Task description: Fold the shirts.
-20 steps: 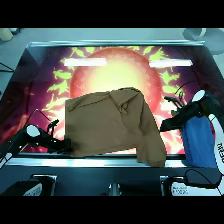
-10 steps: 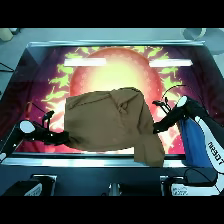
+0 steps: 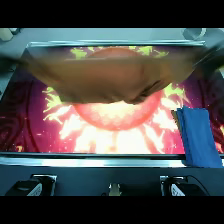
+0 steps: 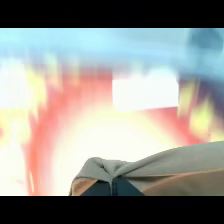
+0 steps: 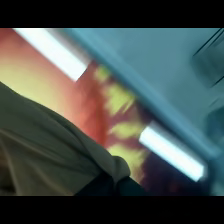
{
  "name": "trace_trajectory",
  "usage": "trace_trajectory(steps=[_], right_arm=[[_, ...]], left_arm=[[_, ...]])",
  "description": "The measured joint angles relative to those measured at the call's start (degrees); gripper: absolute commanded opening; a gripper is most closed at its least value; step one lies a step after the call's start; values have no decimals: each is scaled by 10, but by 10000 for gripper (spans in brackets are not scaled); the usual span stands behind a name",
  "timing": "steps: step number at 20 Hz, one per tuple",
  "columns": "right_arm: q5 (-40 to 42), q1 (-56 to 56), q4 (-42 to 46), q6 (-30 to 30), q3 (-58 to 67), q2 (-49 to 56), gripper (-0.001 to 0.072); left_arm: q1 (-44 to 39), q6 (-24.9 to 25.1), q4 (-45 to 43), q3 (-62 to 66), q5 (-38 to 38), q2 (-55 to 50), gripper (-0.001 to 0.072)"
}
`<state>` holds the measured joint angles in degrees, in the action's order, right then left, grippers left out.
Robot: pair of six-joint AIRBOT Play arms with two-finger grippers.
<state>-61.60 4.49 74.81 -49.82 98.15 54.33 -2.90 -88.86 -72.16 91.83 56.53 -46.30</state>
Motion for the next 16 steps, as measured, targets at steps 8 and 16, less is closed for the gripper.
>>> trace_trajectory(steps=[8,16], right_arm=[[34,0,37,-40,98,-152,17],[-186,-1,49,-58,67,-8,17]], left_arm=[[0,-24,-41,205,-27,61,21],[0,-26,-119,96,109,-18,23]])
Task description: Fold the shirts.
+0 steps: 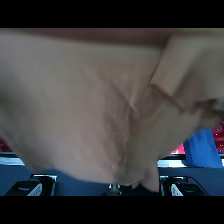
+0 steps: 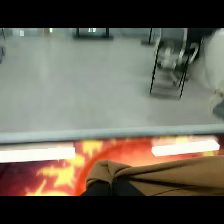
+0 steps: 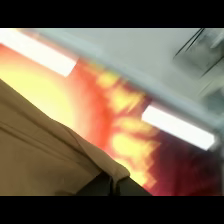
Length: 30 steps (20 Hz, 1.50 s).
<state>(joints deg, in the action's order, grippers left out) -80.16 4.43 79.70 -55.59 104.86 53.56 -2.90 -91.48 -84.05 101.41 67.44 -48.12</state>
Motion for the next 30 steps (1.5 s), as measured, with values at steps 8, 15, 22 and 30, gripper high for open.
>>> trace_trajectory(steps=[8,15,22,30], right_arm=[[169,-88,-1,-50,-169,289,19],[321,-119,-91,-133,-186,418,287],[187,-43,-110,-71,-181,399,462],[-15,51,-104,9,-293,385,432]], left_arm=[[22,-18,-70,-243,-75,-212,24],[43,-45,-46,-238,-90,-356,204],[98,17,17,-243,65,-379,546],[174,82,132,-522,77,-279,539]])
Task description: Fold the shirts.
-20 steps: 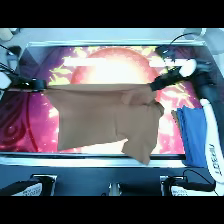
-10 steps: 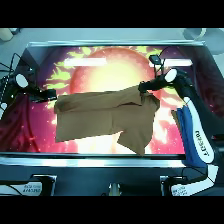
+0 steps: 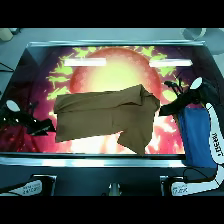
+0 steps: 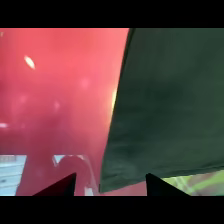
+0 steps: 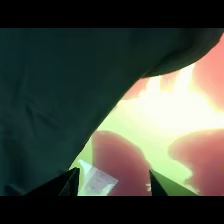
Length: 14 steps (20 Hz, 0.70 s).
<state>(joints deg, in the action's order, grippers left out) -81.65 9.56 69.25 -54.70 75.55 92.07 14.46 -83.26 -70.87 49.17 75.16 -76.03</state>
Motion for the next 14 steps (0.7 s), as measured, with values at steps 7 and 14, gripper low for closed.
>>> trace_trajectory(steps=[7,14], right_arm=[[-4,8,-14,14,-34,-1,511],[44,-3,-80,32,-106,0,514]], left_arm=[[2,24,70,-70,-41,12,447],[-29,12,76,-78,-79,10,24]])
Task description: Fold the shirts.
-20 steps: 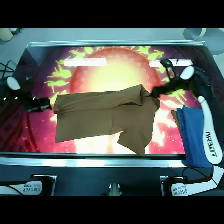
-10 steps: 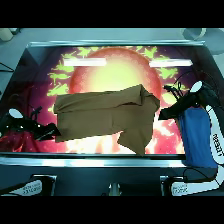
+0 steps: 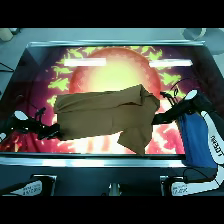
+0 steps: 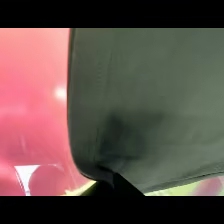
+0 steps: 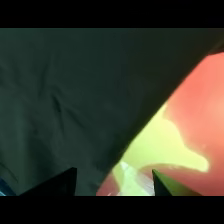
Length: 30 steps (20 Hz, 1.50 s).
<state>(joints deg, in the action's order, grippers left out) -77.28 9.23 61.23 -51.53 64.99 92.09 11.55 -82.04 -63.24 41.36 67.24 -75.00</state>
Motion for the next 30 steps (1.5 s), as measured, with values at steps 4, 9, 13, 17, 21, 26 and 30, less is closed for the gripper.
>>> trace_trajectory(steps=[4,9,13,17,21,26,30], right_arm=[[54,-39,-6,3,-20,11,17],[96,-57,-14,31,29,-41,17],[115,-61,61,50,188,-190,17],[200,-62,129,47,324,-379,16],[236,-61,152,21,365,-495,16],[191,-63,168,-23,377,-503,17],[76,-63,169,-40,371,-407,17]], left_arm=[[-5,0,2,1,1,14,22],[-6,7,0,77,5,96,21],[-6,6,-2,300,-33,213,22],[-6,-38,-15,527,-124,323,22],[-6,-71,-28,606,-166,395,22],[-6,-84,-60,603,-147,403,22],[-6,-71,-69,506,-109,366,24]])
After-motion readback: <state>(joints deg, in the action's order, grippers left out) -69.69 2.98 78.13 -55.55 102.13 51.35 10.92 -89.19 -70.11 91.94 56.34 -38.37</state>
